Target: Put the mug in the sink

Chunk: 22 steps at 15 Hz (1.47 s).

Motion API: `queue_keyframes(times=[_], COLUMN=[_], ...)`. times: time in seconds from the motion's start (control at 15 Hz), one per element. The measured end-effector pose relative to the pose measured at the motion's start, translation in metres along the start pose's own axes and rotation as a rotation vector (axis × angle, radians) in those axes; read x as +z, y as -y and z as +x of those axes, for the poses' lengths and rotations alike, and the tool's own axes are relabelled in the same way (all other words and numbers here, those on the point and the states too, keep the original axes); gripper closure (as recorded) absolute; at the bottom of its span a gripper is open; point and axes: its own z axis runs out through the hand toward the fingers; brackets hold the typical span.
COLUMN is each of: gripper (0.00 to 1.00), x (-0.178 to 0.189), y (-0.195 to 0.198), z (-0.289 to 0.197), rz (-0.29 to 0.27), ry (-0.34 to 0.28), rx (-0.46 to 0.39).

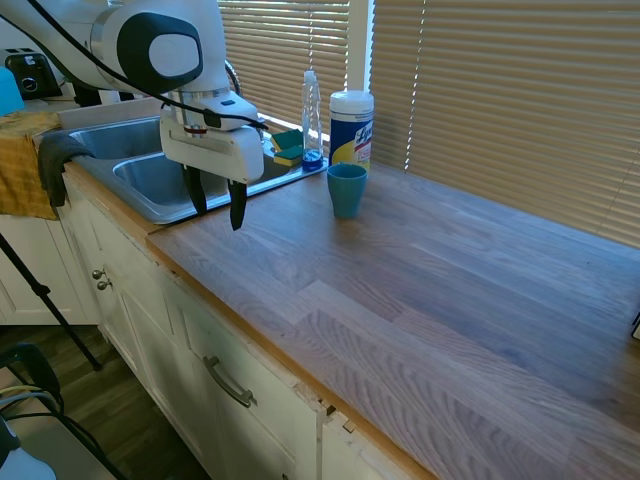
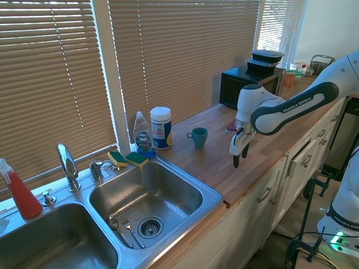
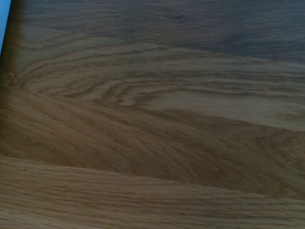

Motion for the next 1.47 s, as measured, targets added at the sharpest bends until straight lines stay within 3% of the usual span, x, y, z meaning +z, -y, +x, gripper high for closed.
queue_keyframes(times=[0.33,0.8,1.2,1.47], gripper=[0.00,0.00,0.00,0.00], x=[-0.020,-0.081,-0.059,-0.024], y=[0.009,0.075,0.116,0.139], z=[0.011,0.091,0.171,0.195], rz=[0.038,0.119,0.121,0.107], ry=[-0.032,-0.139,-0.155,-0.141], rx=[0.001,0.076,0.207,0.232])
